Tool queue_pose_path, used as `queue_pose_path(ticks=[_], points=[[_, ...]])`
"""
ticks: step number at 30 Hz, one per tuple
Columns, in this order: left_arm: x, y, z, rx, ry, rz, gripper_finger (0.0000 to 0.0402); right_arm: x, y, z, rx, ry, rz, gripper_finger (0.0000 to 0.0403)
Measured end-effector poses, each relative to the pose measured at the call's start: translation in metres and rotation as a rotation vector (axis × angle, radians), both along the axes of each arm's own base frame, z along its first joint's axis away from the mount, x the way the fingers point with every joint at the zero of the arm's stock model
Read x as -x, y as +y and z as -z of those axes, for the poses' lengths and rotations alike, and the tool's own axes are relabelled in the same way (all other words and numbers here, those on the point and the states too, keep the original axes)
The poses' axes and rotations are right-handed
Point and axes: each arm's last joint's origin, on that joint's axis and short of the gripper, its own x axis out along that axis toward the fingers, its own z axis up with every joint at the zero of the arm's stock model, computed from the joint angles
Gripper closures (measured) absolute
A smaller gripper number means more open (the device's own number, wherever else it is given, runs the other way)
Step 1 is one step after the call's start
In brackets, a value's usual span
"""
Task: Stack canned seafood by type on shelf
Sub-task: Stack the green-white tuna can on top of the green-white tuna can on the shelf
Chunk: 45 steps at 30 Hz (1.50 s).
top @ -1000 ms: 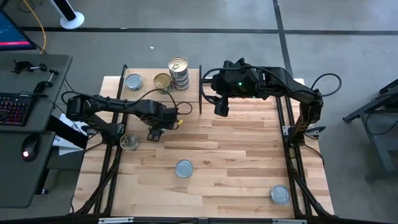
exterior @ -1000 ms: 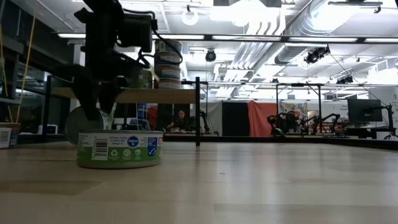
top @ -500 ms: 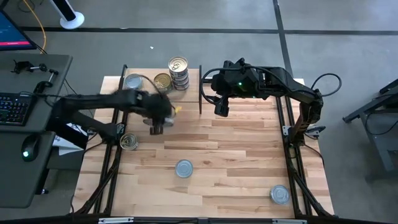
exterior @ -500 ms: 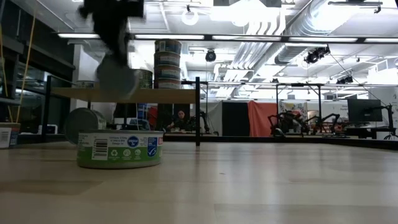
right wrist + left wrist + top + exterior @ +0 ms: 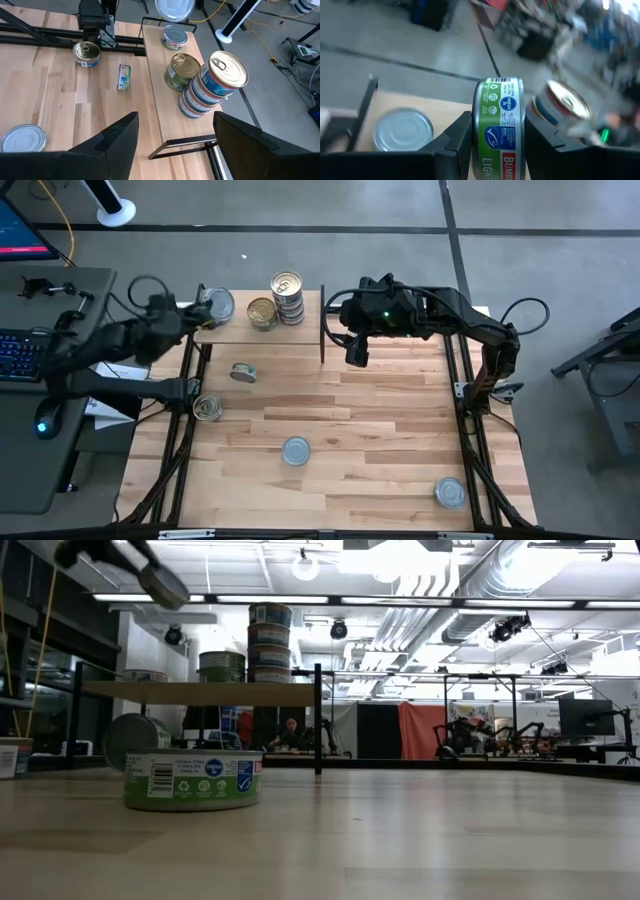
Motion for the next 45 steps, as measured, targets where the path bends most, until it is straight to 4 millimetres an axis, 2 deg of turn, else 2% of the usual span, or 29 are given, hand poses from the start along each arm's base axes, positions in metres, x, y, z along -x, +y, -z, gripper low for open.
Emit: queue_pose_path(ticks=[5,8,15,22,31,41,45], points=[[-0.005,0.004,0.037,-0.008,-0.295,-0.233,0.0288,0.0,-0.004,0.0,-0.001,-0.001,0.014,0.0155],[-0.008,0.006,0.052,-0.045,-0.462,-0.371,0.0288,0.0,-0.005,0.0,-0.01,-0.005,0.023,0.0155],[-0.011,0.01,0.081,-0.071,-0.667,-0.54,0.0288,0.0,-0.006,0.0,-0.02,-0.009,0.033,0.0155],[-0.01,0.024,0.106,-0.021,-0.835,-0.681,0.0288,0.0,-0.006,0.0,-0.039,-0.018,0.047,0.0155],[-0.005,0.042,0.116,0.069,-0.847,-0.782,0.0288,0.0,-0.006,0.0,-0.039,-0.018,0.047,0.0155],[-0.01,0.053,0.124,0.165,-0.807,-0.81,0.0287,0.0,-0.006,0.0,-0.039,-0.018,0.048,0.0155],[-0.011,0.053,0.125,0.208,-0.826,-0.796,0.0221,0.0,-0.006,0.0,-0.039,-0.018,0.047,0.0155]])
